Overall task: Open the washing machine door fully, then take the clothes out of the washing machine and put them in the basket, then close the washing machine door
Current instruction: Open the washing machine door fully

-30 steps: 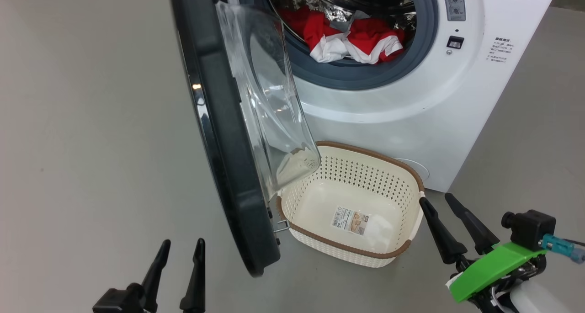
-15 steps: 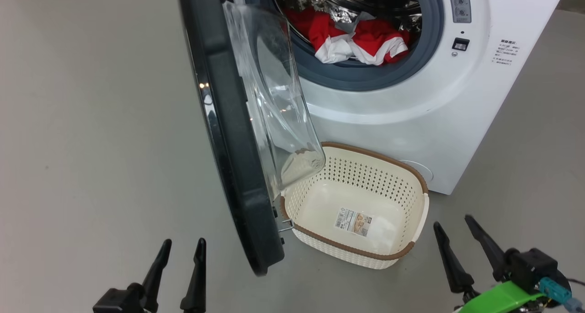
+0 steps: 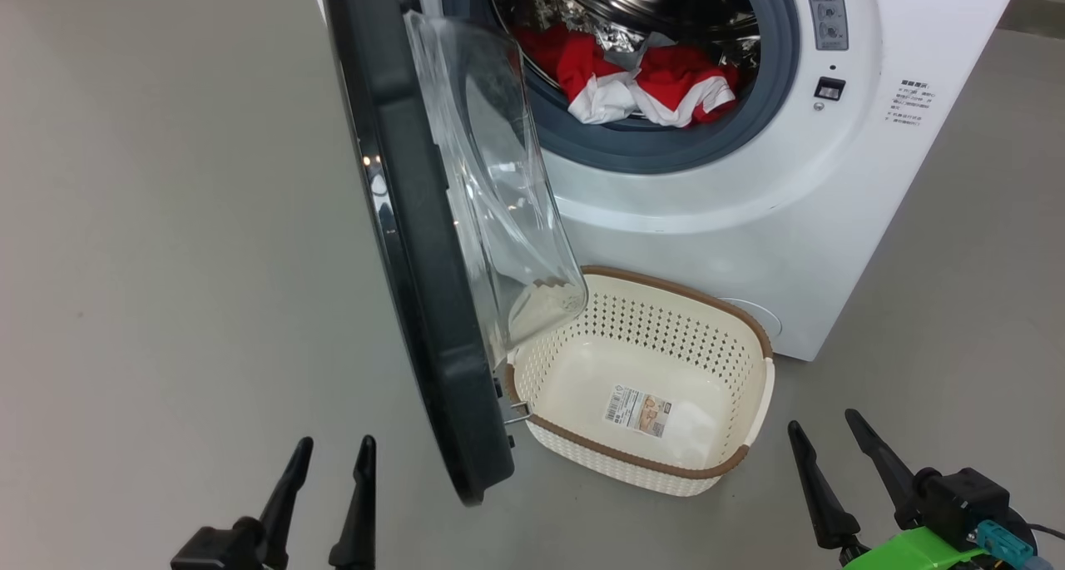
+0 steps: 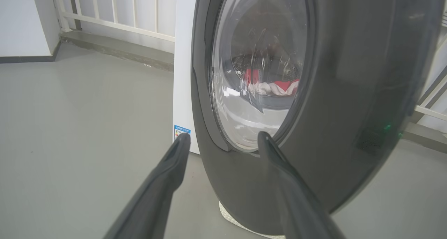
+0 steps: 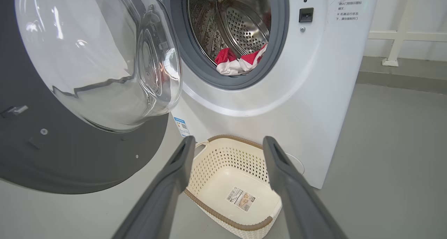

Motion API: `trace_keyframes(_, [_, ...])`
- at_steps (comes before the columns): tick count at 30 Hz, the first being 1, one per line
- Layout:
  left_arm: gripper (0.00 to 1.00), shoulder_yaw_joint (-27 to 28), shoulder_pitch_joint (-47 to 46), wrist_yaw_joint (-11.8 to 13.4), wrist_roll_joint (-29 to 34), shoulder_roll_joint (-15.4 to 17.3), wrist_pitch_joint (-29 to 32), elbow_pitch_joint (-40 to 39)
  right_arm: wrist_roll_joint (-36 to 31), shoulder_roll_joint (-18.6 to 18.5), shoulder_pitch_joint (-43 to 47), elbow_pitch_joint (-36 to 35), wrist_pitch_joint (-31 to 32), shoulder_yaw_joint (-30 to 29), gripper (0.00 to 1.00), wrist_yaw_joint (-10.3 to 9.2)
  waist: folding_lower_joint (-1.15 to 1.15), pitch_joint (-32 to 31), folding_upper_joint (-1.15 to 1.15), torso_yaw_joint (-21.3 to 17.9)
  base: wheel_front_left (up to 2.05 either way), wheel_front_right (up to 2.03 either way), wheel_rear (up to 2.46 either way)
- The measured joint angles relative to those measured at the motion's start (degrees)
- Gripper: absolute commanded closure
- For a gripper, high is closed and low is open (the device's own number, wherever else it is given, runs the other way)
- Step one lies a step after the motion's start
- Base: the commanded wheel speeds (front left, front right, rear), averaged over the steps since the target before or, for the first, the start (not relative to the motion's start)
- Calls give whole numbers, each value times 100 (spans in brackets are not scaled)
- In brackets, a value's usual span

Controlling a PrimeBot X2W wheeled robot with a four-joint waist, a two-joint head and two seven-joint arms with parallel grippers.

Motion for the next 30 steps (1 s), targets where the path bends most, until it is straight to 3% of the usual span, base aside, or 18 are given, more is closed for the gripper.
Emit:
trace_keyframes(1, [0, 0, 3, 0, 31, 0, 0, 0, 0, 0, 0, -1, 0, -2, 0, 0, 0, -6, 0, 0, 0, 0, 0])
trace_keyframes(2, [41, 0, 5, 0, 34, 0, 0, -1, 0, 0, 0, -1, 0, -4, 0, 0, 0, -13, 0, 1, 0, 0, 0])
trace_keyframes(4, [100, 21, 19, 19, 3, 0, 0, -31, 0, 0, 0, -1, 0, -8, 0, 0, 0, -20, 0, 4, 0, 0, 0])
trace_keyframes(8, [100, 255, 52, 135, -3, 0, 1, -533, 0, 1, 1, -5, -1, -8, 0, 0, 0, -25, 0, 4, 0, 0, 0])
trace_keyframes(16, [100, 501, -192, 322, 130, 1, -10, -2382, -2, -4, 0, -36, -7, -9, 0, 0, 0, 25, 0, 13, 0, 0, 0])
trace_keyframes(22, [100, -328, -224, 460, 211, 4, -32, -3207, -2, -10, -1, -36, -7, -3, 0, 0, 0, 43, 0, -17, 0, 0, 0])
trace_keyframes(30, [100, -1837, -98, 242, 294, 30, -31, -2569, -2, -12, -6, -41, -8, 34, 0, 0, 0, 51, 0, -73, 0, 0, 0])
